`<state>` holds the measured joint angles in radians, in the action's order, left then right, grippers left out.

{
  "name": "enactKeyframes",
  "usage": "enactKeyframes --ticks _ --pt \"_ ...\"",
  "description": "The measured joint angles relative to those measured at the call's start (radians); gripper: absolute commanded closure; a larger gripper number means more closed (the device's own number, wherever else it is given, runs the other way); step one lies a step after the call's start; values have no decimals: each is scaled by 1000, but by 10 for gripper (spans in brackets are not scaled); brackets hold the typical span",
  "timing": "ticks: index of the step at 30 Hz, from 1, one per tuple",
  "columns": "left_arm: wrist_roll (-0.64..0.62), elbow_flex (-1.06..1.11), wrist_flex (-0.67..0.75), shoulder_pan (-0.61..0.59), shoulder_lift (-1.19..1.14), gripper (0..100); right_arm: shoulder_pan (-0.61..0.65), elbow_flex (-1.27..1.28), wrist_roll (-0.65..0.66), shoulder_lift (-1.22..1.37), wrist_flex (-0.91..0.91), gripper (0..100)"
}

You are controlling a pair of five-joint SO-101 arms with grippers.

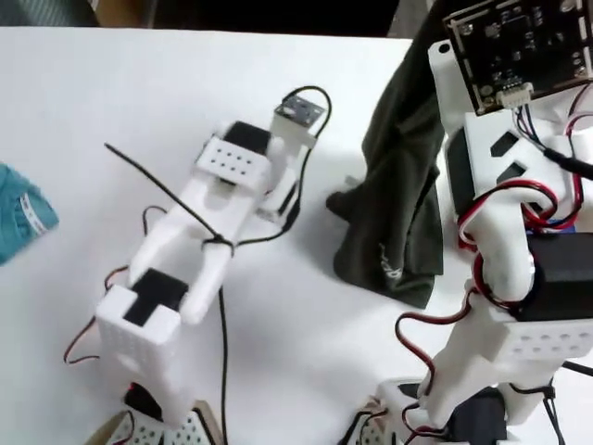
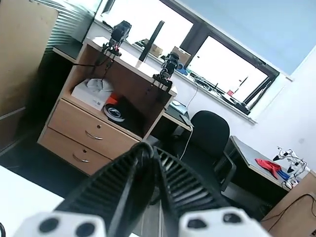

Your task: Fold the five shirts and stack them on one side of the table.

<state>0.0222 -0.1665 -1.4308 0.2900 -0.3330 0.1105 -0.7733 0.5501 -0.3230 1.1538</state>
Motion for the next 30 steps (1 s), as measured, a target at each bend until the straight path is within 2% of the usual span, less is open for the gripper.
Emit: enactKeyframes --ticks 6,10,16,20,26,30 --pt "21 0 15 -3 -8 806 -5 31 -6 -2 32 978" --pt "55 0 15 -110 -8 806 21 123 -72 0 48 978" --pt "58 0 15 -339 -9 805 219 157 -100 0 40 978" --pt "81 0 -9 -442 -9 805 347 146 -100 2 32 978" --pt "129 55 -32 -476 -9 805 477 23 -100 -2 31 978" --pt "129 75 -34 -476 -9 805 466 12 -100 0 44 978"
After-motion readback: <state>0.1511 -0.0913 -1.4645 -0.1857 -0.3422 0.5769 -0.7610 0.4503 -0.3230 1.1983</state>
